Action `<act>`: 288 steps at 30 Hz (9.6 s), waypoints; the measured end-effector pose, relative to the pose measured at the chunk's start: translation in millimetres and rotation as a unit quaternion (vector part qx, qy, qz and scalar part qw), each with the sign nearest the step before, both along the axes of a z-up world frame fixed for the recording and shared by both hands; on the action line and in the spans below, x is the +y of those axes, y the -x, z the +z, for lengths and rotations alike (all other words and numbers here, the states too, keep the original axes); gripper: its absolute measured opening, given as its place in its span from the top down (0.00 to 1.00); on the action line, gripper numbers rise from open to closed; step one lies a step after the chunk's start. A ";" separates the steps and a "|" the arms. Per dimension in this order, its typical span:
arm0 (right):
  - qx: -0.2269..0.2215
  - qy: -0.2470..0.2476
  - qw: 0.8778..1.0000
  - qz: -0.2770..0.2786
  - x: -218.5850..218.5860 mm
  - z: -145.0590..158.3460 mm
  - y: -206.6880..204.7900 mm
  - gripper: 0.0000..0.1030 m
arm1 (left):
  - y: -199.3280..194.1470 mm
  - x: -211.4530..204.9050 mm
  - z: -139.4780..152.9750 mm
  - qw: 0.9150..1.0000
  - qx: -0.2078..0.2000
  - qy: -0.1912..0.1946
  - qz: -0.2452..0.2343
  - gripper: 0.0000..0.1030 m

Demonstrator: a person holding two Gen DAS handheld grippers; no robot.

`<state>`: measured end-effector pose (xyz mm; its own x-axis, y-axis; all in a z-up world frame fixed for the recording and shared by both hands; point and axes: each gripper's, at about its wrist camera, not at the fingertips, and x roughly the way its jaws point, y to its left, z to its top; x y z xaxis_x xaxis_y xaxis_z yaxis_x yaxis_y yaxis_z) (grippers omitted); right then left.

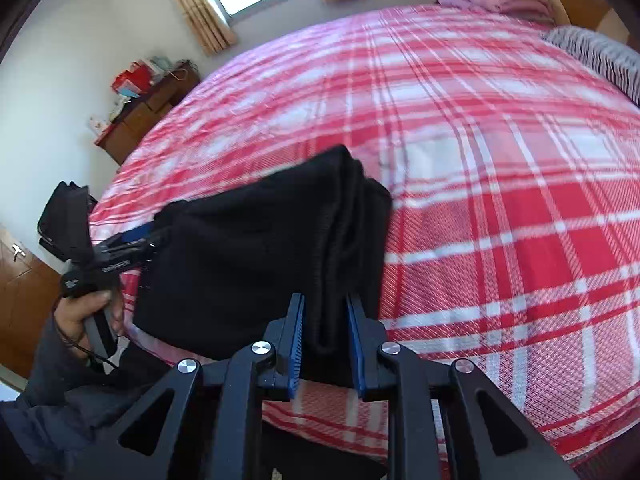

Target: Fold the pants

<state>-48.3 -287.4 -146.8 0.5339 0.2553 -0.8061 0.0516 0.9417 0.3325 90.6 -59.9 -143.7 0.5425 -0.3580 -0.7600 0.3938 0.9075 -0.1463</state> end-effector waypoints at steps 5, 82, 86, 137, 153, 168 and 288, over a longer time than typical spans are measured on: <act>-0.009 0.007 1.000 0.018 -1.0 3.4 -0.8 0.76 | 1.1 4.4 5.5 1.000 -0.002 0.011 0.008 0.00; -0.031 0.066 0.995 0.068 49.0 8.0 -38.0 0.44 | 73.3 -52.5 9.4 0.988 -0.046 -0.091 -0.114 0.00; -0.057 0.064 0.996 0.039 31.1 29.8 -30.3 0.44 | 64.1 -31.8 20.6 0.992 -0.059 -0.074 -0.079 0.00; -0.077 -0.008 0.997 0.011 15.3 15.3 -24.4 0.74 | 21.0 24.4 1.1 0.989 0.053 0.136 -0.033 0.85; -0.116 0.028 0.984 0.135 89.9 83.7 -136.6 0.75 | 5.5 99.5 58.8 0.987 -0.021 0.154 0.044 0.88; -0.089 0.015 0.973 0.214 232.4 14.9 -267.2 0.75 | -30.8 220.3 36.9 0.973 -0.042 0.097 0.207 0.88; -0.278 0.154 0.947 0.043 157.4 133.8 -84.3 0.27 | 49.7 157.3 129.6 0.948 -0.219 -0.049 0.226 0.00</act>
<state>35.9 -130.0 -13.0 0.8855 0.1161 -0.4498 -0.1323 0.9912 -0.0046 40.9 97.4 -14.1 0.8947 0.0469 -0.4441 -0.0345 0.9988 0.0359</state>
